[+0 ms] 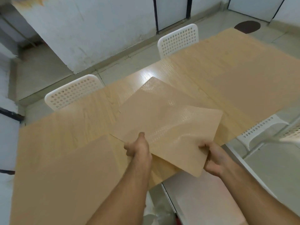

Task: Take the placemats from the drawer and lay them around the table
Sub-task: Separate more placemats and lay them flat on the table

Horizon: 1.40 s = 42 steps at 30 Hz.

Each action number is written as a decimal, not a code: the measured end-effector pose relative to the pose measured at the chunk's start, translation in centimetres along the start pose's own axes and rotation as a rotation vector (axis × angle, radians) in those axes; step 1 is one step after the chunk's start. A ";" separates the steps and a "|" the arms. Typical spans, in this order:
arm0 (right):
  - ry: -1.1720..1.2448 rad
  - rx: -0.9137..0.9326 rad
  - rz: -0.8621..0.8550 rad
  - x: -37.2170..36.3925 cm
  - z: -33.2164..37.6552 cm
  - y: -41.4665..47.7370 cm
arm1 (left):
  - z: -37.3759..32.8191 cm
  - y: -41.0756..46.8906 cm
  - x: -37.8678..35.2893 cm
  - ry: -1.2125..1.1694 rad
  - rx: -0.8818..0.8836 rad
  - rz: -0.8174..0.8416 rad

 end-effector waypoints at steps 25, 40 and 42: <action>-0.179 0.157 0.164 -8.4 -1.0 3.0 | -7.2 2.8 5.4 -0.318 -0.175 0.455; -0.333 0.082 0.588 -35.3 -29.1 -6.2 | -9.9 0.8 50.0 -0.656 -0.367 0.320; -0.340 0.056 0.621 -38.1 -33.5 -7.7 | -9.5 0.4 56.4 -0.682 -0.381 0.334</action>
Point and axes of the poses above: each hand's wrist, its own y-axis towards the middle knuckle, its own x-axis out of the back of the hand, z = x × y, the point moved 7 cm from there along y, towards the middle knuckle, and after that the axes turned 15 degrees about z, right-handed, at the moved point
